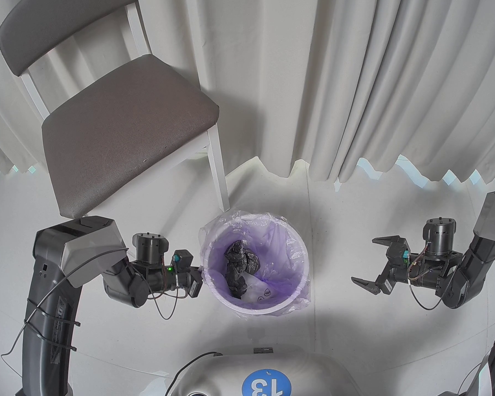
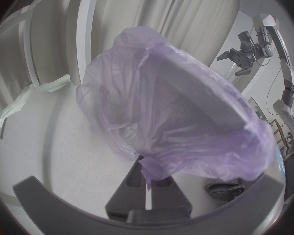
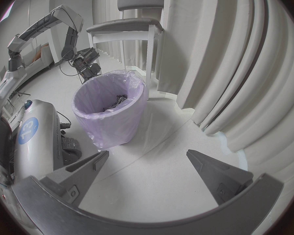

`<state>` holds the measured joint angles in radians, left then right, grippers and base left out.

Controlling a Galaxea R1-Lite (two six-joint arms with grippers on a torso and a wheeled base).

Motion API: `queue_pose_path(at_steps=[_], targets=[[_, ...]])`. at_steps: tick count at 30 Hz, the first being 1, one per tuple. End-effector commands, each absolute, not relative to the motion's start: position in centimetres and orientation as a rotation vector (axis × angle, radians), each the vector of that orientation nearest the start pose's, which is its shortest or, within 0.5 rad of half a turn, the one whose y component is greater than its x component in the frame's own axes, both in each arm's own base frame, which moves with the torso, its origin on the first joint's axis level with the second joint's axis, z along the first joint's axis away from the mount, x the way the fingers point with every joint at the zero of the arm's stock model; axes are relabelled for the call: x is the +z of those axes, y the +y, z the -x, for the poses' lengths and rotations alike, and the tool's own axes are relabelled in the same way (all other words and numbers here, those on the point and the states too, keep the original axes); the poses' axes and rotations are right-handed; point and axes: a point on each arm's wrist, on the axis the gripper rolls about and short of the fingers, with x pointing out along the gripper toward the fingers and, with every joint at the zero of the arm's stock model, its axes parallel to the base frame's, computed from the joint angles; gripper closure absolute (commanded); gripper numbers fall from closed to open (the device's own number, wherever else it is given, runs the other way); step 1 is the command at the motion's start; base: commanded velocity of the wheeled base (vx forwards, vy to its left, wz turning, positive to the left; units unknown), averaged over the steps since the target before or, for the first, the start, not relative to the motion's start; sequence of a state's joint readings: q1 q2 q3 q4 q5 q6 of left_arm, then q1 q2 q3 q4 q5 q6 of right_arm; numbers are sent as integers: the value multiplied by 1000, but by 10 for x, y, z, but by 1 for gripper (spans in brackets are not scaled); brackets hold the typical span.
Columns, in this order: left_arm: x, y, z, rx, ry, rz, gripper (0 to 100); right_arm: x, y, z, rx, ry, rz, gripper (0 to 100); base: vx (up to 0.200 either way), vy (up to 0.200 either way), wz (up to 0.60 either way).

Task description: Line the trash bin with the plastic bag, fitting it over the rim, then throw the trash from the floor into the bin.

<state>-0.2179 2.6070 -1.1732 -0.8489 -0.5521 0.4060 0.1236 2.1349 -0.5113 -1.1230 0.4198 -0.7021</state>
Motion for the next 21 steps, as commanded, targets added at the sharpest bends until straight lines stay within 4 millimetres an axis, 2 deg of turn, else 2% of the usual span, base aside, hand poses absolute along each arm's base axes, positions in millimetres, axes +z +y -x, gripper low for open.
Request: queue_pose_path(at_steps=[1, 8, 13, 17, 21], targets=[[-66, -98, -457, -820, 416, -270, 100, 20, 50, -324, 684, 297, 591, 0, 0, 0, 0], [-71, -90, -484, -792, 400, -269, 100, 21, 52, -328, 692, 308, 589, 0, 0, 0, 0], [-85, -90, -487, -793, 417, -266, 100, 19, 53, -329, 697, 313, 588, 0, 0, 0, 0], [-85, -90, -489, -797, 432, -258, 100, 11, 53, -332, 702, 329, 586, 0, 0, 0, 0], [-94, -91, -504, -792, 420, -264, 100, -3, 55, -336, 714, 353, 582, 0, 0, 0, 0]])
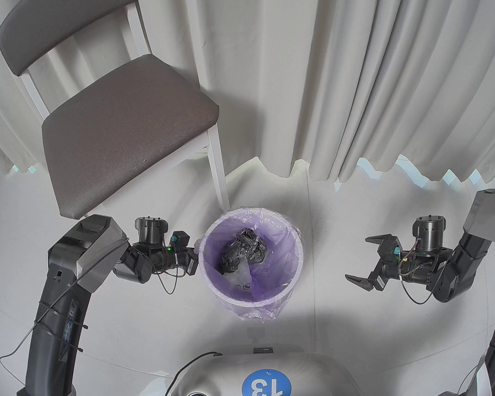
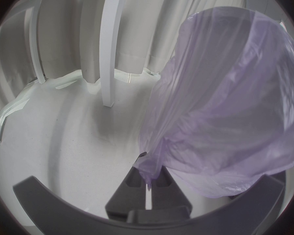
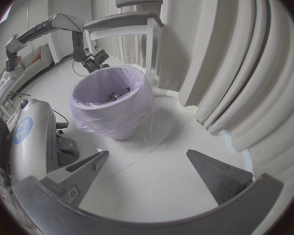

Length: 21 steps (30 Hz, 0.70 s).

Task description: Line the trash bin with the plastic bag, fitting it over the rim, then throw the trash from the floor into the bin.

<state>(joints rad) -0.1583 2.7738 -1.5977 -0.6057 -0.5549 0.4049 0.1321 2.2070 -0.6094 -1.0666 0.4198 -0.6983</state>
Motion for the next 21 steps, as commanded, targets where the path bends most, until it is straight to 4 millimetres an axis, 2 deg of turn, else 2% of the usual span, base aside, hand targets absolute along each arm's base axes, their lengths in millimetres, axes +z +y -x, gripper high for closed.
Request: queue_pose_path(at_steps=[1, 3, 8, 17, 21], targets=[[-94, -92, -506, -793, 419, -264, 100, -5, 55, -336, 715, 357, 581, 0, 0, 0, 0], [-96, -92, -508, -794, 423, -264, 100, -6, 56, -337, 716, 359, 581, 0, 0, 0, 0], [-108, -96, -529, -794, 415, -266, 100, -14, 58, -345, 722, 365, 580, 0, 0, 0, 0], [-117, -99, -525, -815, 470, -270, 100, -29, 59, -351, 728, 386, 574, 0, 0, 0, 0], [-126, -104, -519, -854, 556, -281, 100, -34, 60, -354, 731, 387, 573, 0, 0, 0, 0]])
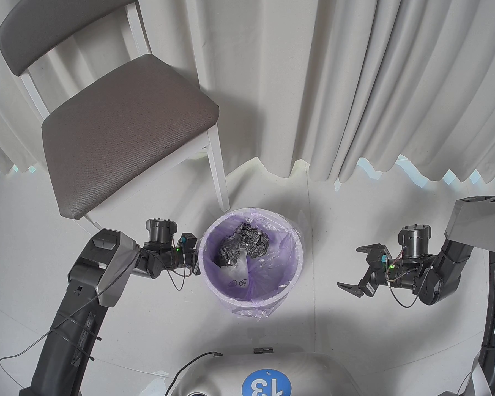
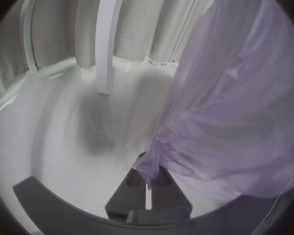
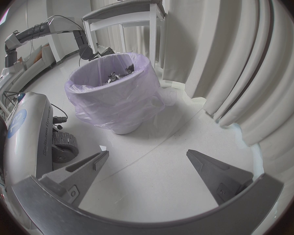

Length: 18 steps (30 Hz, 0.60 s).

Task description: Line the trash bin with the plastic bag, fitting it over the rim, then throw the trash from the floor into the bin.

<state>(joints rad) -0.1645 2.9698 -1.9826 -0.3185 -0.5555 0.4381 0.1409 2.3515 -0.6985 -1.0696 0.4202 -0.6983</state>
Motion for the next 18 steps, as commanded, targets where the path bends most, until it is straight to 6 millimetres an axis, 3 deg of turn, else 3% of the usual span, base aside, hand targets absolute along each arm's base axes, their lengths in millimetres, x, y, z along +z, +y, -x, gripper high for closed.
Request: queue_pose_path(at_steps=[1, 6, 15, 18], targets=[[-125, -105, -519, -854, 555, -278, 100, -34, 60, -354, 732, 388, 573, 0, 0, 0, 0], [-123, -105, -523, -845, 499, -285, 100, -33, 60, -353, 731, 385, 573, 0, 0, 0, 0], [-99, -107, -533, -774, 281, -161, 100, -33, 57, -350, 727, 394, 570, 0, 0, 0, 0], [-104, -106, -527, -775, 311, -153, 100, -33, 57, -350, 728, 396, 570, 0, 0, 0, 0]])
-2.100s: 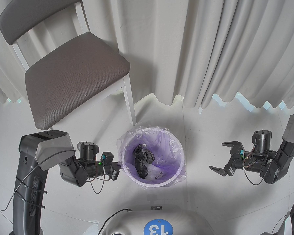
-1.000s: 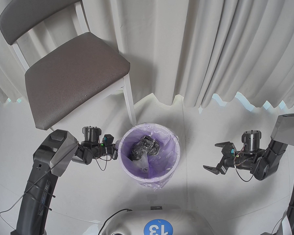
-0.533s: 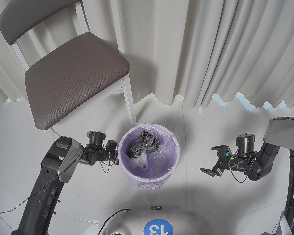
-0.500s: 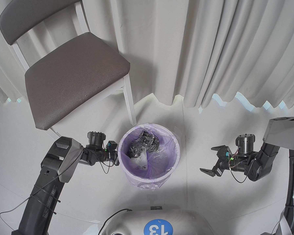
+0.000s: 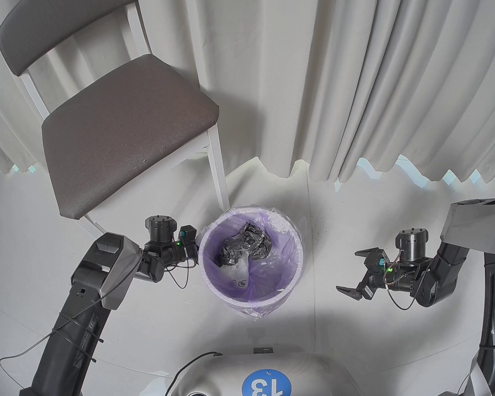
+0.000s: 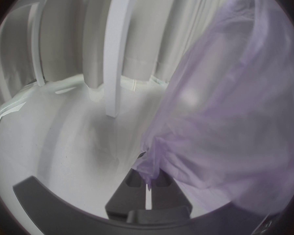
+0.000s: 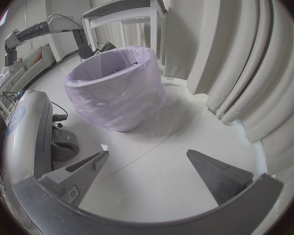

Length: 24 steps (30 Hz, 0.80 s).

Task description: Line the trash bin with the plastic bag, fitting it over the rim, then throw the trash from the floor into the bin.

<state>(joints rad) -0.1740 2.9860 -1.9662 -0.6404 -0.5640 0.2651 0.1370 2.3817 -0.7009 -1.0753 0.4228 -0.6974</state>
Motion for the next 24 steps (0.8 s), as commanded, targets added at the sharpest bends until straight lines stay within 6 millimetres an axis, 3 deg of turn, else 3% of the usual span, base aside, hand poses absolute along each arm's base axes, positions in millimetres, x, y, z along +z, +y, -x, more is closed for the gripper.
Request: queue_pose_path(at_steps=[1, 6, 12, 15, 16, 19, 24], targets=[[-104, -106, -527, -775, 311, -153, 100, -33, 57, -350, 728, 396, 570, 0, 0, 0, 0], [-108, -107, -526, -778, 308, -161, 100, -34, 57, -349, 729, 398, 570, 0, 0, 0, 0], [-78, -107, -530, -771, 231, -172, 100, -28, 57, -347, 724, 377, 574, 0, 0, 0, 0], [-88, -106, -524, -776, 279, -167, 100, -31, 57, -347, 726, 384, 573, 0, 0, 0, 0], [-89, -106, -524, -777, 282, -167, 0, -31, 57, -347, 726, 384, 573, 0, 0, 0, 0], [-96, -104, -520, -779, 305, -172, 0, -31, 56, -346, 727, 386, 572, 0, 0, 0, 0], [-104, -78, -519, -761, 363, -246, 0, -31, 53, -343, 721, 398, 568, 0, 0, 0, 0]])
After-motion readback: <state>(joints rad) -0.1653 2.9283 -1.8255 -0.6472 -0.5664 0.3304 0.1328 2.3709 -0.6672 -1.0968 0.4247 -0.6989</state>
